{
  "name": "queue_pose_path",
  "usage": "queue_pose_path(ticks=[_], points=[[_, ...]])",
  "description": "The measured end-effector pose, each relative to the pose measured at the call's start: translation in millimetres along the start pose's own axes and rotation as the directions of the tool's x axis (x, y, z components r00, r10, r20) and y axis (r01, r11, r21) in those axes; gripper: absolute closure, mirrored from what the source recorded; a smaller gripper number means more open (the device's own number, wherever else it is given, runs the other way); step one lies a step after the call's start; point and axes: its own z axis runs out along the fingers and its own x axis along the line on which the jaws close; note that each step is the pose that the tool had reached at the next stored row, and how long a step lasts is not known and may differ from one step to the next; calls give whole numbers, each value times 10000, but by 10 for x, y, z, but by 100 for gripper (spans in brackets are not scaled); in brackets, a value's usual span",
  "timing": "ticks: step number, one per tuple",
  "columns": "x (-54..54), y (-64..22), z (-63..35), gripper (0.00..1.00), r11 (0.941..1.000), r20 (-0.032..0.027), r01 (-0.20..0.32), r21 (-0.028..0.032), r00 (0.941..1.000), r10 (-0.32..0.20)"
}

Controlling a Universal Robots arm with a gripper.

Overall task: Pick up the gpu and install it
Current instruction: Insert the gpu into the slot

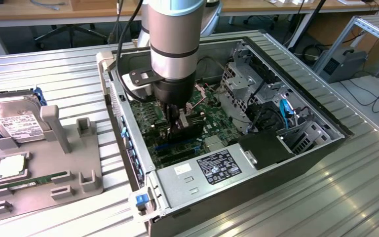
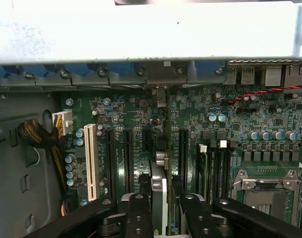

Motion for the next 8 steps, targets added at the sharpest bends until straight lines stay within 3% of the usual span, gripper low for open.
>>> queue_pose_path(ticks=[6,8], points=[[-1,-1,-21,73,10000,3,0,0,10000,0],[-2,-2,-4,73,10000,43,-4,-10,10000,4]])
